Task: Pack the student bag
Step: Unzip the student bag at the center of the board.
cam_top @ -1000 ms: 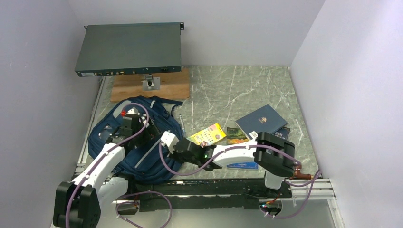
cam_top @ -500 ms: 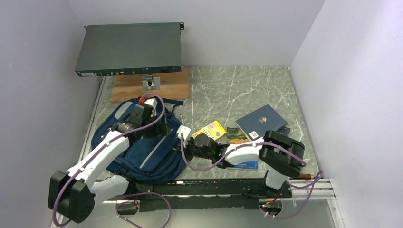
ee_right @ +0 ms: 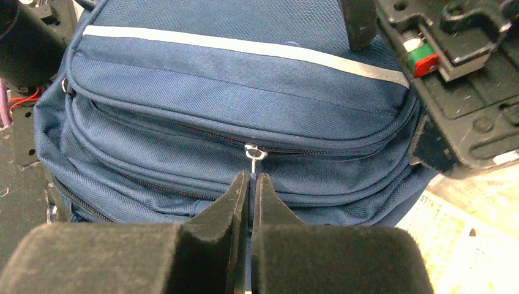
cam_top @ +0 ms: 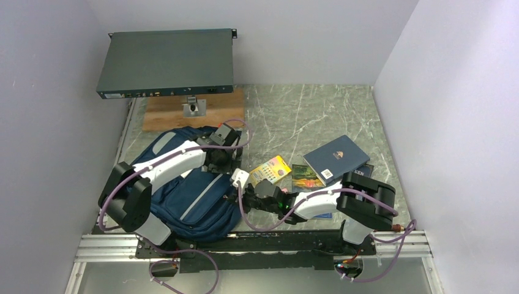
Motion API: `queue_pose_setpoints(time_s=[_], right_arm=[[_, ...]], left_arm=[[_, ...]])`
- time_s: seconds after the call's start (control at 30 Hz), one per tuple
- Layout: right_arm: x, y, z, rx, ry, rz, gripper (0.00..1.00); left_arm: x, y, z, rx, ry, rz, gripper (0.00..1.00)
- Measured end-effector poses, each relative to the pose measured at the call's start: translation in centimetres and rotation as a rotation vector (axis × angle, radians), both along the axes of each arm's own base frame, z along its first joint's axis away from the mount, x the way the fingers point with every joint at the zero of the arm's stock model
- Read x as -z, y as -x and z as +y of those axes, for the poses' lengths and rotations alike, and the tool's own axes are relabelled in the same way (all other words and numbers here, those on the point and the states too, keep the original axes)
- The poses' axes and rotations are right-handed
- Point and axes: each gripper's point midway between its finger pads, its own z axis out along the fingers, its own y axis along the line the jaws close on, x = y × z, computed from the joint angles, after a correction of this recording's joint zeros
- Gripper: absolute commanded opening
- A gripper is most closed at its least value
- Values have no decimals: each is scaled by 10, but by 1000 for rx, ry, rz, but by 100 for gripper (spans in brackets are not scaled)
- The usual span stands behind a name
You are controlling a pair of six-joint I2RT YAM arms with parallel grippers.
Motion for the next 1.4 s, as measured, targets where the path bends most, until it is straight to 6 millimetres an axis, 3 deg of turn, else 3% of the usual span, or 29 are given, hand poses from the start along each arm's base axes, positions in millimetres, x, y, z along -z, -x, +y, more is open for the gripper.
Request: queue_pose_setpoints(time_s=[0.1, 0.23, 0.37, 0.43, 0.47, 0.5, 0.7, 0.93, 1.07, 1.2, 1.4], right_arm=[[2, 2, -2, 2, 5, -6, 0], [-1, 2, -2, 5, 1, -19, 0], [0, 0, -3, 22, 28, -49, 0], [0, -1, -2, 32, 51, -62, 0], [-1, -2, -1, 37, 60, -67, 0], [-1, -3, -1, 43, 68, -70, 0], [-1, -16, -4, 112, 121, -71, 0], [-28, -19, 13, 114, 105, -84, 0], [-37, 7, 33, 33, 87, -89, 0], [-21, 46, 56, -88, 116, -91, 0], [-14, 60, 85, -159, 149, -132, 0]], left_arm=[[4, 6, -2, 24, -47, -2, 85], [9, 9, 4, 29, -123, -6, 66], [15, 7, -2, 55, -139, -2, 49], [18, 6, -6, 84, -136, 9, 33], [19, 5, -7, 92, -130, 16, 12], [20, 4, -7, 95, -121, 23, 0], [6, -14, 2, 41, -79, 6, 0], [-43, -34, 26, -108, -19, -135, 0], [-60, -44, 36, -159, -21, -181, 0], [-68, -51, 42, -189, -21, -198, 0], [-70, -50, 52, -245, -44, -186, 0]])
